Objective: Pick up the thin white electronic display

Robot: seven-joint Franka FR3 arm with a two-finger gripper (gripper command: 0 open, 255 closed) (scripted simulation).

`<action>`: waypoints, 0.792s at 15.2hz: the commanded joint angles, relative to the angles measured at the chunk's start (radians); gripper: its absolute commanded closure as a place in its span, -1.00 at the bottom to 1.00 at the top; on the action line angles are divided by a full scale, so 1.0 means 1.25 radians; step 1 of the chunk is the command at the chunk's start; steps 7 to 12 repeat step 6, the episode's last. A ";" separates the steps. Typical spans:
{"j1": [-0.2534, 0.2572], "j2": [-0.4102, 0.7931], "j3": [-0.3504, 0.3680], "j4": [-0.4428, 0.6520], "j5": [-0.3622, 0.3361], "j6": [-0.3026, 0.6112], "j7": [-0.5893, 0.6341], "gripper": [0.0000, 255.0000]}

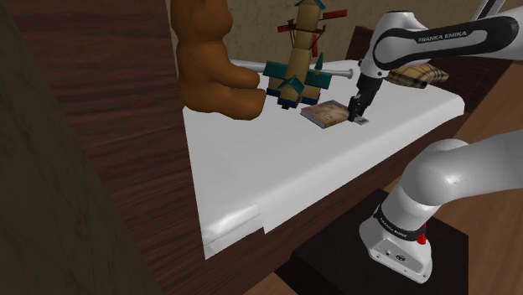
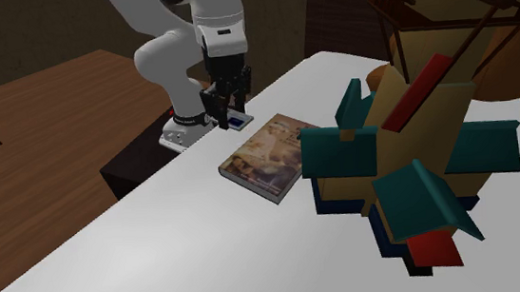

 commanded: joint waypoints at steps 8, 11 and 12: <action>0.005 -0.010 0.013 0.050 0.012 -0.061 -0.003 1.00; 0.005 -0.010 0.013 0.050 0.012 -0.061 -0.003 1.00; 0.005 -0.010 0.013 0.050 0.012 -0.061 -0.003 1.00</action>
